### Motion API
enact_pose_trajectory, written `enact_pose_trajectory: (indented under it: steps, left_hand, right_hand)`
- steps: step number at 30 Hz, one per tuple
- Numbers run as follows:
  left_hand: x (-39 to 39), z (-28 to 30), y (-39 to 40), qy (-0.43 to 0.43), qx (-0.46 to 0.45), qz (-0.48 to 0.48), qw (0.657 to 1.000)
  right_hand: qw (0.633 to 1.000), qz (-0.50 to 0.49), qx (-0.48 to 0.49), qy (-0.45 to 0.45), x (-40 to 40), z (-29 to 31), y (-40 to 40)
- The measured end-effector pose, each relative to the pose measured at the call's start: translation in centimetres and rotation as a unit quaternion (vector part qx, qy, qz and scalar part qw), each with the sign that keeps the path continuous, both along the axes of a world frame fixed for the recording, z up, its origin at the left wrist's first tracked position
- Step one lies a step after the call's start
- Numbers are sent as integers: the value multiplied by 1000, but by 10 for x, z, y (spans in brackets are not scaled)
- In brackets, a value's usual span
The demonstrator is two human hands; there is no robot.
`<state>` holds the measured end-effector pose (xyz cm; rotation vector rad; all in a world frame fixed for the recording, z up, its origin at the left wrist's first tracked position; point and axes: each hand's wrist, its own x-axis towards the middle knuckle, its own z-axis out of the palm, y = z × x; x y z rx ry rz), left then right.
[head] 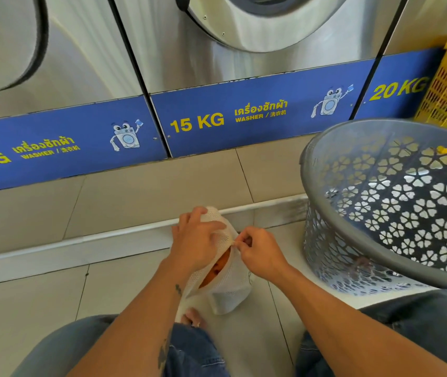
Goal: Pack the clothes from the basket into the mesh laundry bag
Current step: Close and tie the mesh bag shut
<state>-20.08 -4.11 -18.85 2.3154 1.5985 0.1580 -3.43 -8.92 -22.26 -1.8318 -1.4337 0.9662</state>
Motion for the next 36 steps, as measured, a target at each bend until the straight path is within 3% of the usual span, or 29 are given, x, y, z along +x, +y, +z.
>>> enact_pose_trajectory:
  steps: [3, 7, 10, 15, 18, 23, 26, 29, 33, 36]
  left_hand:
    - [-9, -7, -4, 40, -10, -46, 998]
    - [9, -9, 0, 48, 82, -134, 986]
    - [20, -14, 12, 81, 63, -153, 983]
    - [30, -20, 28, 72, 67, -79, 992]
    - [32, -21, 39, -1, 39, 13, 999]
    - [25, -20, 54, -132, -21, 122, 984]
    - [16, -14, 53, -164, -48, 134, 976]
    - [8, -9, 29, -150, -93, 131, 976]
    - [3, 6, -16, -36, -83, 125, 988]
    - [-5, 15, -41, 14, -176, 132, 975]
  right_hand:
    - [1000, 14, -2, -13, -4, -2, -9]
    - [1000, 16, 1, -20, 2, -4, -13]
    - [1000, 17, -2, -26, 8, -7, -12]
    - [1000, 16, 6, -26, 2, -12, -11]
    - [998, 37, 25, -45, -13, -5, -10]
    - [987, 142, -32, -64, -42, -4, -37]
    - [996, 72, -37, -25, -34, -13, -38]
    - [999, -25, -26, 34, -17, -8, -27]
    - [995, -37, -37, 80, -16, -2, -19]
    - [982, -61, -70, 167, -28, -1, -22]
